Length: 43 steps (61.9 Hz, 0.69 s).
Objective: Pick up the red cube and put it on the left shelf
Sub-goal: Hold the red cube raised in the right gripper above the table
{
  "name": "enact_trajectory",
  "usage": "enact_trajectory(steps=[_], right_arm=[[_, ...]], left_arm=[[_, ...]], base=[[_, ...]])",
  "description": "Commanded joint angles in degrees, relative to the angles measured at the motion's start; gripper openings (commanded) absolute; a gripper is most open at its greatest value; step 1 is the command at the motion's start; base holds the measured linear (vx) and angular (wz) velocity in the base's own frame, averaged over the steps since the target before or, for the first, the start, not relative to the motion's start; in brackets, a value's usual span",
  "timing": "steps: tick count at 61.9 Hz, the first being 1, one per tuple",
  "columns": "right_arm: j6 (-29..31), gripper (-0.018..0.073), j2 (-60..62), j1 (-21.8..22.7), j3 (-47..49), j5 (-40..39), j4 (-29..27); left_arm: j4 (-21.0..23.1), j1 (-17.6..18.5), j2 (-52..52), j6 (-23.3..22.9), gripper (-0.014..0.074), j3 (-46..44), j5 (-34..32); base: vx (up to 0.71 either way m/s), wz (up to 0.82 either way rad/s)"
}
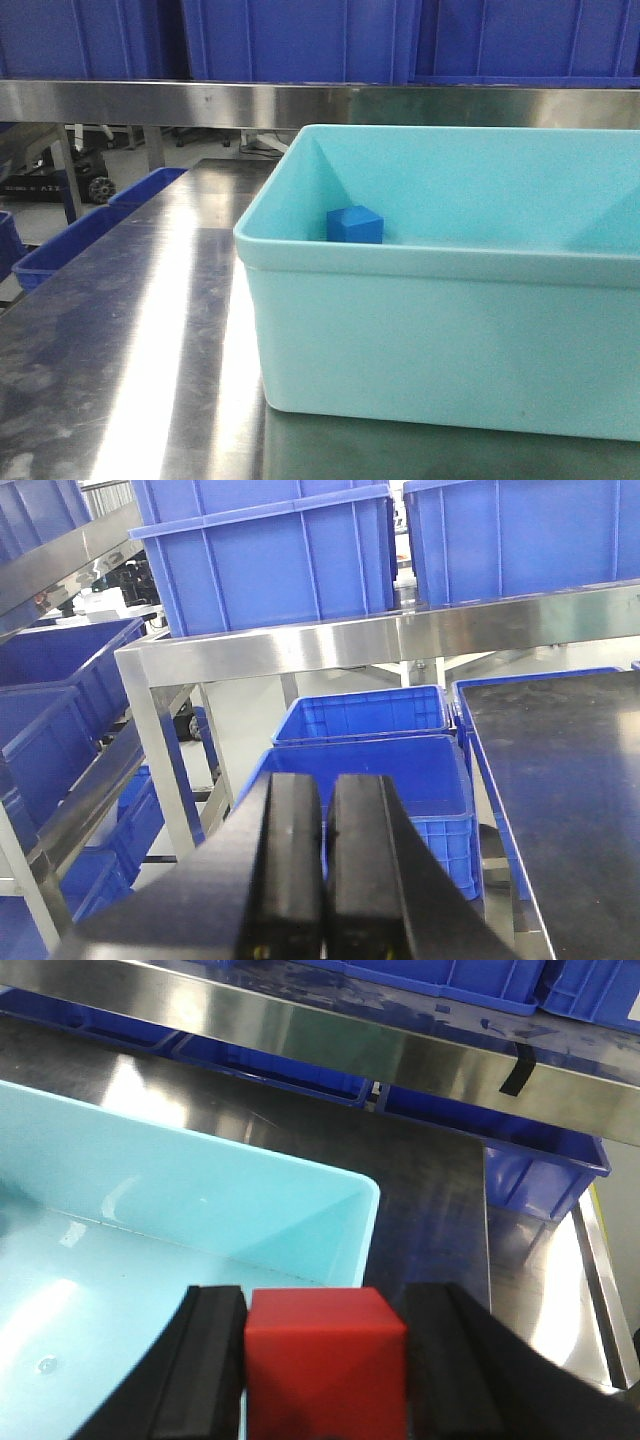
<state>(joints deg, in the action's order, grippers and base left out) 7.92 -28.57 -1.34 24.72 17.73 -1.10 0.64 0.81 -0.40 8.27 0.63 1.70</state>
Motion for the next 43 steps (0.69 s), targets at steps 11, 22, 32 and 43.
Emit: enact_trajectory(steps=[11, 22, 32, 43], right_arm=[[0.0, 0.0058, 0.0, 0.3, 1.6, -5.4, 0.0], [0.0, 0.0058, 0.0, 0.3, 1.6, -5.4, 0.0], [0.0, 0.0058, 0.0, 0.3, 1.6, -5.4, 0.0], [0.0, 0.0058, 0.0, 0.3, 1.6, -5.4, 0.0]], left_arm=[[0.3, 0.3, 0.0, 0.0, 0.0106, 1.3, -5.2], [0.3, 0.3, 0.0, 0.0, 0.0106, 1.3, -5.2], [0.3, 0.3, 0.0, 0.0, 0.0106, 1.3, -5.2], [0.3, 0.3, 0.0, 0.0, 0.0106, 1.3, -5.2]], base=[[0.00, 0.00], [-0.03, 0.02], [-0.03, -0.12], [-0.03, -0.05]])
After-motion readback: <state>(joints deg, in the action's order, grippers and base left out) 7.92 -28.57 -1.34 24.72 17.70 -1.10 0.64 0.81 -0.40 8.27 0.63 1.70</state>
